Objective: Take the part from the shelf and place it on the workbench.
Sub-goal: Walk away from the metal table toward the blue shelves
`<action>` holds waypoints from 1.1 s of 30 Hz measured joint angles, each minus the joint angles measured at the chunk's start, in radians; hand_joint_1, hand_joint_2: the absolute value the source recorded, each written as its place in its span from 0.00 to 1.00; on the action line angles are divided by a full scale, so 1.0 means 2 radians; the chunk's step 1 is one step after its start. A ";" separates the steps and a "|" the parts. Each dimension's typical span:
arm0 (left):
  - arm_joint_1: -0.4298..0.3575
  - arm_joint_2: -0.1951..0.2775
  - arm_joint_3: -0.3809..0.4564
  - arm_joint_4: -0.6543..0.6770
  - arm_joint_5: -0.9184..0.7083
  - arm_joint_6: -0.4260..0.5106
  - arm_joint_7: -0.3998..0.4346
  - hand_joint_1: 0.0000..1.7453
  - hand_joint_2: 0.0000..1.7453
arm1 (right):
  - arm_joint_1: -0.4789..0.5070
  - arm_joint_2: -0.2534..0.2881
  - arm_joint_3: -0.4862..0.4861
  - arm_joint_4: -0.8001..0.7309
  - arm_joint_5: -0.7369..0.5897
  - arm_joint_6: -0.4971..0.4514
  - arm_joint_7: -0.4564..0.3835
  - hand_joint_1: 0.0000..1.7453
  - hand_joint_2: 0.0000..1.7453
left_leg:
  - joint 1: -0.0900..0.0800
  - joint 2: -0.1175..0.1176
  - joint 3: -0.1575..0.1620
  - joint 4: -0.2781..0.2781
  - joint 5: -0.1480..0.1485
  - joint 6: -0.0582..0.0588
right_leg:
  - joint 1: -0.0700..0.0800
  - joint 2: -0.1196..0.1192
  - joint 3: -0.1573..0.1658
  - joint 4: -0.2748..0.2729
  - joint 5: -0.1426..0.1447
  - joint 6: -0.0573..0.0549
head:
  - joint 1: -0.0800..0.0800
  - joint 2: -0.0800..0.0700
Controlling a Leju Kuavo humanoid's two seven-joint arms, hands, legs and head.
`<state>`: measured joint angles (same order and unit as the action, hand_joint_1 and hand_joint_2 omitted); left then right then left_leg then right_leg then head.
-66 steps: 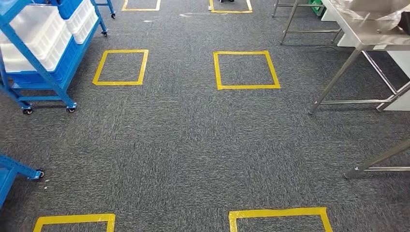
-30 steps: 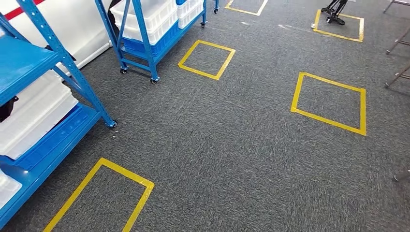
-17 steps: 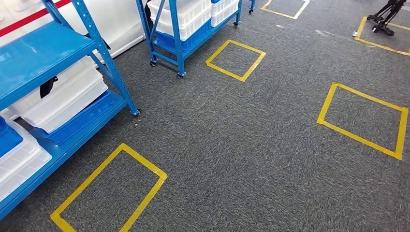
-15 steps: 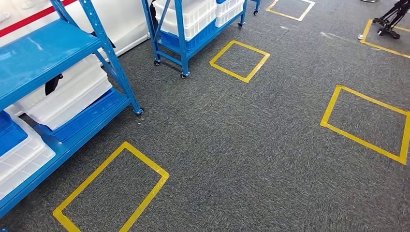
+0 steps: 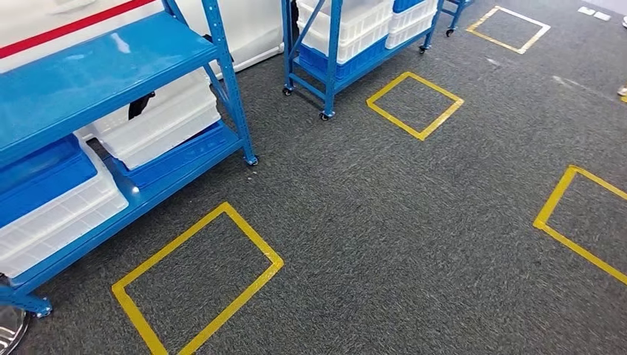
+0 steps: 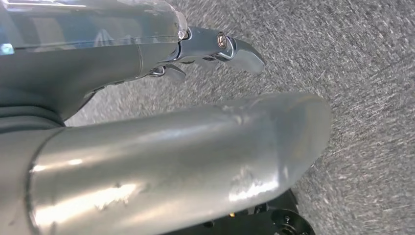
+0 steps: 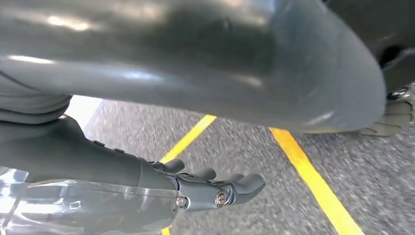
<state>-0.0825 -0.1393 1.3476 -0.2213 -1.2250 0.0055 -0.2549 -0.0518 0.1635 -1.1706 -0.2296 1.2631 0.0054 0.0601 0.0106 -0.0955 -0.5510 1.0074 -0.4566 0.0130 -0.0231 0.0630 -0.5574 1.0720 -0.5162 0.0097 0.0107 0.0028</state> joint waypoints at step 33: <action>-0.020 -0.041 0.058 -0.010 0.137 0.026 -0.036 0.00 0.00 | 0.000 -0.004 -0.014 0.000 -0.011 0.005 -0.004 0.00 0.00 | -0.001 -0.007 -0.004 0.005 0.000 -0.007 | 0.000 0.004 0.002 -0.018 0.010 -0.002 | -0.002 0.000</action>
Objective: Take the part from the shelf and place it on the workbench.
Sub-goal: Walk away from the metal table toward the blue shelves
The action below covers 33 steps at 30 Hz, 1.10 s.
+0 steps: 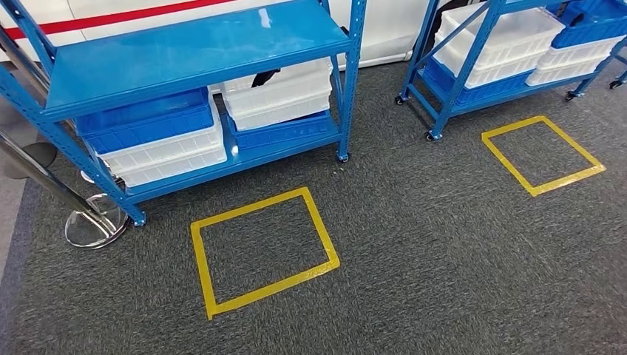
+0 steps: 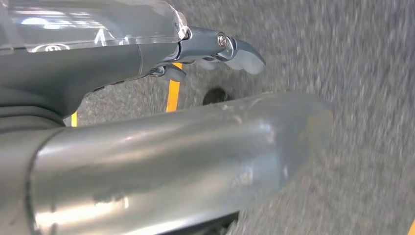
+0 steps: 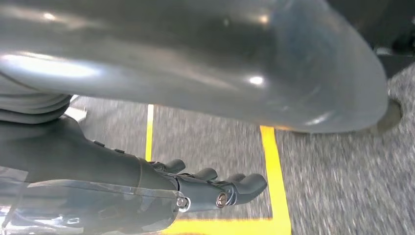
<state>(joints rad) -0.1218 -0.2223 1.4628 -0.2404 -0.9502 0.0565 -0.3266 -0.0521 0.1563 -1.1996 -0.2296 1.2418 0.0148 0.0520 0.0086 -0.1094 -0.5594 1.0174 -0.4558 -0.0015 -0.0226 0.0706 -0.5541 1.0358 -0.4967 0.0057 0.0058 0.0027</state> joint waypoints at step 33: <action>0.002 -0.006 -0.012 -0.005 -0.002 -0.004 0.002 0.00 0.00 | 0.003 -0.005 -0.014 0.000 -0.007 0.007 -0.009 0.00 0.00 | -0.002 0.050 0.061 0.002 -0.047 -0.005 | 0.006 -0.036 -0.031 0.002 0.024 -0.014 | -0.002 0.000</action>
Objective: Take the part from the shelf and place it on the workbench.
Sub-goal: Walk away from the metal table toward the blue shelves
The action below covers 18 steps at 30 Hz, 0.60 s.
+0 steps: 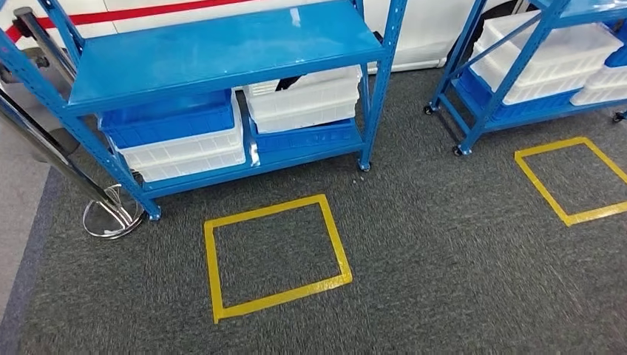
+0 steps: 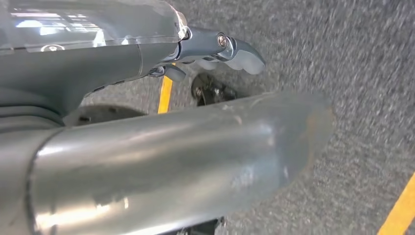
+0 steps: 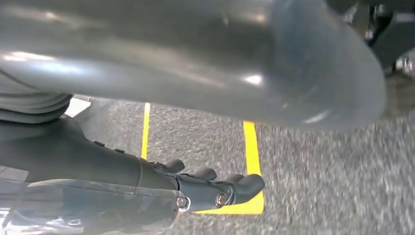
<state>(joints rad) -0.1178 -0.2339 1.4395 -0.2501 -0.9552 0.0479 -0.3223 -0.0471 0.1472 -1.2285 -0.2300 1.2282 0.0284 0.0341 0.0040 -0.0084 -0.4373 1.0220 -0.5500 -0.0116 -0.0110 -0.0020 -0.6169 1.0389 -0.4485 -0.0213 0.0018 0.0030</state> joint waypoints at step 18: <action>0.003 0.000 -0.014 -0.001 -0.011 -0.002 0.002 0.00 0.00 | -0.004 -0.001 -0.002 0.000 0.003 0.005 -0.002 0.00 0.00 | -0.002 0.001 -0.061 -0.004 0.049 0.025 | -0.001 0.001 0.045 0.071 -0.064 0.018 | -0.001 0.000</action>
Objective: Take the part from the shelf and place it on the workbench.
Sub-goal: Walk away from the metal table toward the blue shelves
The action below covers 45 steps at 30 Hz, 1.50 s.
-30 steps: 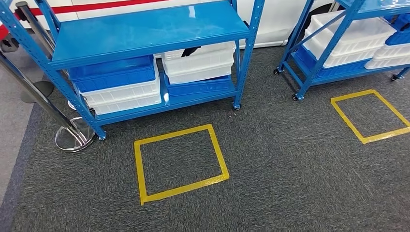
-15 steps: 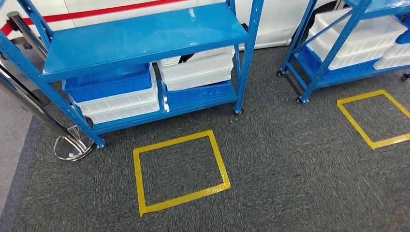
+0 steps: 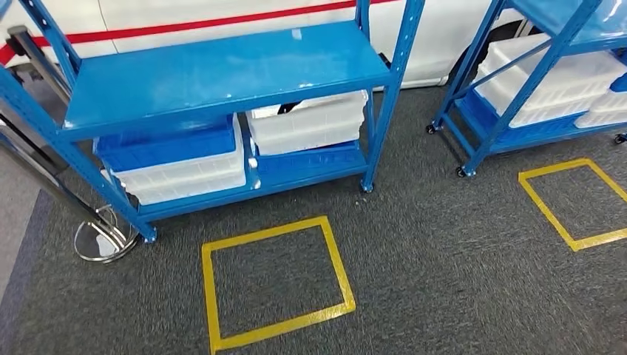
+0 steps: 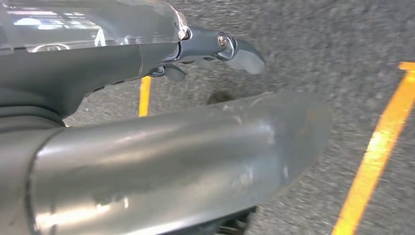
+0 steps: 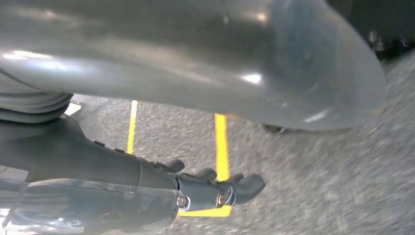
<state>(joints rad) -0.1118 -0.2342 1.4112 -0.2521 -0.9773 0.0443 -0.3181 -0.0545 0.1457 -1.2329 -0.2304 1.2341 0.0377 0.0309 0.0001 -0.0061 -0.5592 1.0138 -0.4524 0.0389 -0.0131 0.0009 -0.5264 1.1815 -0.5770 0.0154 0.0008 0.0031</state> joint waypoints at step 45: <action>0.014 0.014 -0.024 0.001 -0.023 -0.009 0.016 0.00 0.00 | 0.010 0.000 -0.009 -0.001 0.004 -0.003 -0.005 0.00 0.00 | -0.003 -0.005 0.053 0.071 -0.047 -0.020 | 0.003 0.002 -0.052 -0.074 0.077 -0.025 | 0.004 0.000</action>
<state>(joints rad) -0.0841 -0.2061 1.3635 -0.2500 -1.0228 0.0265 -0.2856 -0.0351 0.1456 -1.2508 -0.2315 1.2412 0.0309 0.0210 -0.0056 -0.0166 -0.4541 1.1549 -0.5462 -0.0019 -0.0064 0.0044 -0.6302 1.0344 -0.4232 -0.0345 0.0084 0.0031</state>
